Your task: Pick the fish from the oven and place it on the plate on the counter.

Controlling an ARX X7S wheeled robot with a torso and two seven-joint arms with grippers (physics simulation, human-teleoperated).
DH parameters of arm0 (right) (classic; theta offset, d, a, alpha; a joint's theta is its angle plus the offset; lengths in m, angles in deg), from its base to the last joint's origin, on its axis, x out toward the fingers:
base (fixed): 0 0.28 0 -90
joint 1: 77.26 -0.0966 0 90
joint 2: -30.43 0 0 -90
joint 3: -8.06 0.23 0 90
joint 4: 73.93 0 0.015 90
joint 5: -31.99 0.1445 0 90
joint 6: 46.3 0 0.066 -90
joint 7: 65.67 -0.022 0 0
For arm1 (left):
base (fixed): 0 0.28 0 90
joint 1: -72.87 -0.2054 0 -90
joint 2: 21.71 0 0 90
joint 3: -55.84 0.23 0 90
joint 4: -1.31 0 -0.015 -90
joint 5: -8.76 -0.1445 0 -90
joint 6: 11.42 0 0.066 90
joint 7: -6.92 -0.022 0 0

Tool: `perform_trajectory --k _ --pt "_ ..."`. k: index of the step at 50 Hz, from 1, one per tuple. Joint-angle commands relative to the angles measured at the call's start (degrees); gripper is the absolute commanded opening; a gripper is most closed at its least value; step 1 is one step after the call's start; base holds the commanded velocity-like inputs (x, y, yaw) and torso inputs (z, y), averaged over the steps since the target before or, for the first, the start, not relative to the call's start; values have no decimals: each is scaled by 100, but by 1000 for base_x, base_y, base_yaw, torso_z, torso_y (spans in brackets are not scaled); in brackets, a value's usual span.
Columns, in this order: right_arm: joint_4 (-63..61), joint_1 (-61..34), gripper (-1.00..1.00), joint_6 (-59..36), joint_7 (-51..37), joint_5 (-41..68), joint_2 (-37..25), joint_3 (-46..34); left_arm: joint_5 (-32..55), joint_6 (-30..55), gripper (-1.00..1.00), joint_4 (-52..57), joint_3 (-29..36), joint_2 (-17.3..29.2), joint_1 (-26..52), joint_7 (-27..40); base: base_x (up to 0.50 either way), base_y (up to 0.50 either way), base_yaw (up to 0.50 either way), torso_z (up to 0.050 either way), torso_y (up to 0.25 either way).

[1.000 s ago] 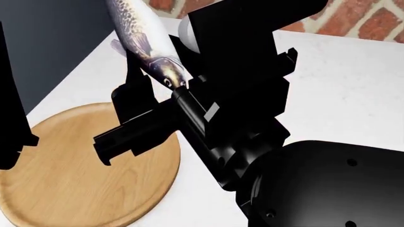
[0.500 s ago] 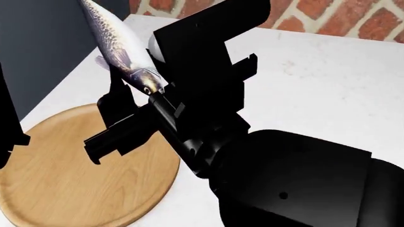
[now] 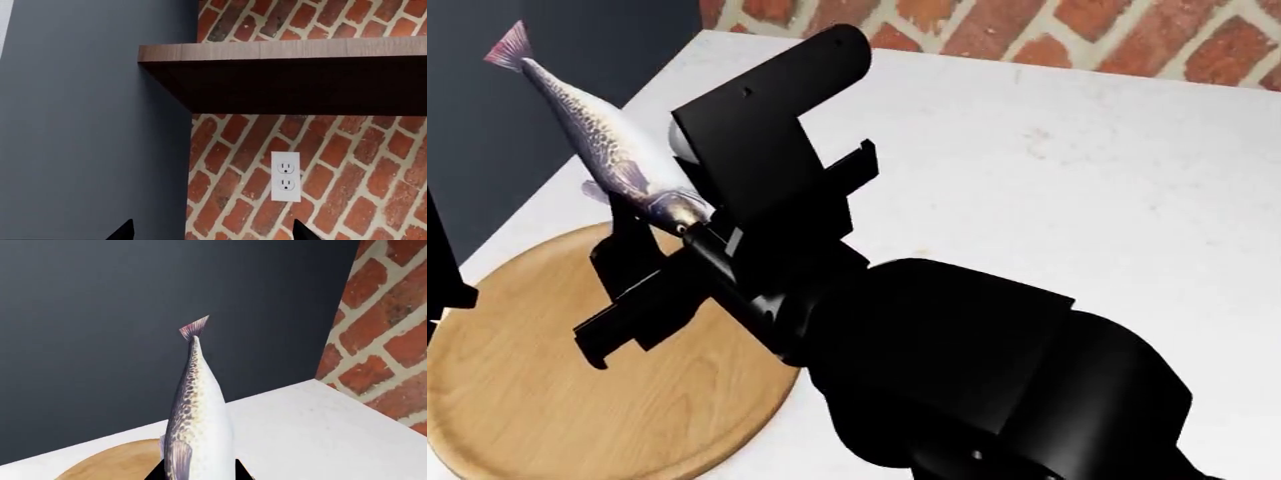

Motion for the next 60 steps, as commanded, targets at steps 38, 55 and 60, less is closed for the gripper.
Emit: perform_trajectory --k 38,55,60 --pt "714 32 -100 -567 340 489 292 -372 -487 -1093 100 -23 1026 629 111 32 0 0 0 0 0" --pt "903 -115 -100 -970 248 822 276 -418 -759 -1283 100 -51 1149 674 -85 -60 0 0 0 0 0" --pt "911 -141 -100 -1010 264 829 282 -465 -817 -1348 100 -42 1177 696 -142 -75 0 0 0 0 0"
